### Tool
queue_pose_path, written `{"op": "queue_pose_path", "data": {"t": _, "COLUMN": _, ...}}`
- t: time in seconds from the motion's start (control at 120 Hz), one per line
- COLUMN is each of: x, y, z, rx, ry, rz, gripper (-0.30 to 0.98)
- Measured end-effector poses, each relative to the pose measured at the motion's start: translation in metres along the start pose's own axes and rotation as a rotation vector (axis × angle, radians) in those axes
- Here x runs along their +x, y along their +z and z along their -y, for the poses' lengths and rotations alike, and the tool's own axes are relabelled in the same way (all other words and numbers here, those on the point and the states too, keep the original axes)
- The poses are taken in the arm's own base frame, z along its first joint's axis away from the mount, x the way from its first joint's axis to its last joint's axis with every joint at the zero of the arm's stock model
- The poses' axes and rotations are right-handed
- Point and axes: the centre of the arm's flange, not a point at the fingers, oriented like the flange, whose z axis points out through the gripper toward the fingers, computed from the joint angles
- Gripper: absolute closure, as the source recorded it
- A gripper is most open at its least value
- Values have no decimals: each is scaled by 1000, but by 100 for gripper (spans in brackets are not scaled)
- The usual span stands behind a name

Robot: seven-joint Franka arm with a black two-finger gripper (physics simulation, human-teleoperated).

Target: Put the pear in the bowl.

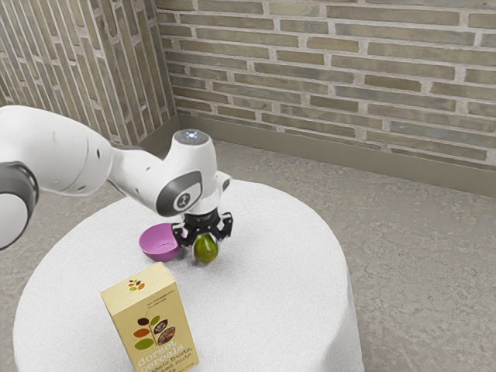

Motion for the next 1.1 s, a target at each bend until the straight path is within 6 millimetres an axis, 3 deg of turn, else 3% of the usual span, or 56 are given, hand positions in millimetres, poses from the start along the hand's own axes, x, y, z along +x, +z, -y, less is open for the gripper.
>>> {"op": "queue_pose_path", "data": {"t": 0.15, "x": 0, "y": -17, "z": 19, "rx": -14, "ry": -35, "rz": 3, "gripper": 33}}
{"op": "queue_pose_path", "data": {"t": 0.325, "x": 47, "y": -61, "z": 73, "rx": -71, "ry": -167, "rz": -31, "gripper": 34}}
{"op": "queue_pose_path", "data": {"t": 0.467, "x": 83, "y": -55, "z": 119, "rx": -47, "ry": -268, "rz": -21, "gripper": 34}}
{"op": "queue_pose_path", "data": {"t": 0.567, "x": 87, "y": -38, "z": 124, "rx": -20, "ry": -280, "rz": -4, "gripper": 34}}
{"op": "queue_pose_path", "data": {"t": 0.7, "x": 87, "y": -31, "z": 117, "rx": -12, "ry": -272, "rz": -1, "gripper": 33}}
{"op": "queue_pose_path", "data": {"t": 0.875, "x": 86, "y": -31, "z": 116, "rx": -14, "ry": -270, "rz": 0, "gripper": 16}}
{"op": "queue_pose_path", "data": {"t": 0.925, "x": 85, "y": -52, "z": 118, "rx": -35, "ry": -270, "rz": -10, "gripper": 13}}
{"op": "queue_pose_path", "data": {"t": 1.1, "x": 66, "y": -183, "z": 123, "rx": -115, "ry": -212, "rz": -38, "gripper": 7}}
